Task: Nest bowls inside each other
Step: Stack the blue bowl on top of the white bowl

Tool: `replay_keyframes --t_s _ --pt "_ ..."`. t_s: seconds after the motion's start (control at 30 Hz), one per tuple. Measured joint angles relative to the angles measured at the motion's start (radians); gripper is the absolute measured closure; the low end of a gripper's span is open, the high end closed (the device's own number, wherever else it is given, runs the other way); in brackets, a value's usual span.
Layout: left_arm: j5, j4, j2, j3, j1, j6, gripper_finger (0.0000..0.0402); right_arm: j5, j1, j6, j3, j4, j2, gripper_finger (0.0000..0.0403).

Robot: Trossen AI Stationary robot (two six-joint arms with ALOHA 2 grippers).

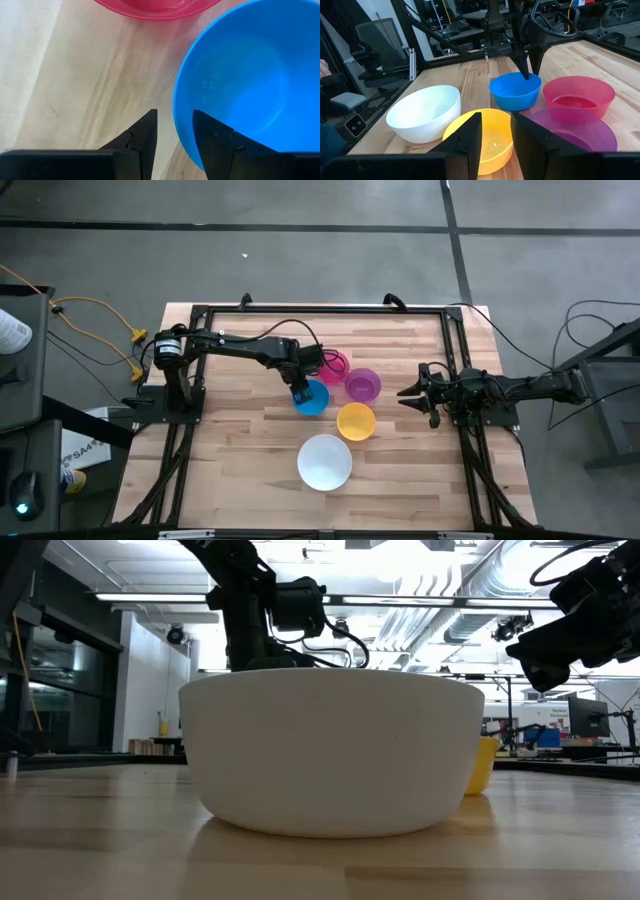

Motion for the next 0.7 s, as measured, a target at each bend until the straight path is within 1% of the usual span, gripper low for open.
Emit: replay_keyframes --t_s 0.13,0.37,0.53,0.6,0.7 --pt "0.000 0.000 0.000 0.000 0.000 0.000 0.0292 0.000 0.000 0.000 0.000 0.000 0.000 0.0306" --pt "-0.001 0.000 0.000 0.000 0.000 -0.008 0.0351 0.000 0.000 0.000 0.000 0.000 0.000 0.0306" --pt "0.000 0.001 0.000 0.000 0.000 -0.008 0.0385 0.000 0.000 0.000 0.000 0.000 0.000 0.0306" --pt "0.001 0.001 -0.001 0.000 0.000 -0.008 0.0394 0.000 0.000 0.000 0.000 0.000 0.000 0.0306" --pt "0.002 0.001 -0.001 0.000 0.000 -0.009 0.0397 0.000 0.000 0.000 0.000 0.000 0.000 0.0305"
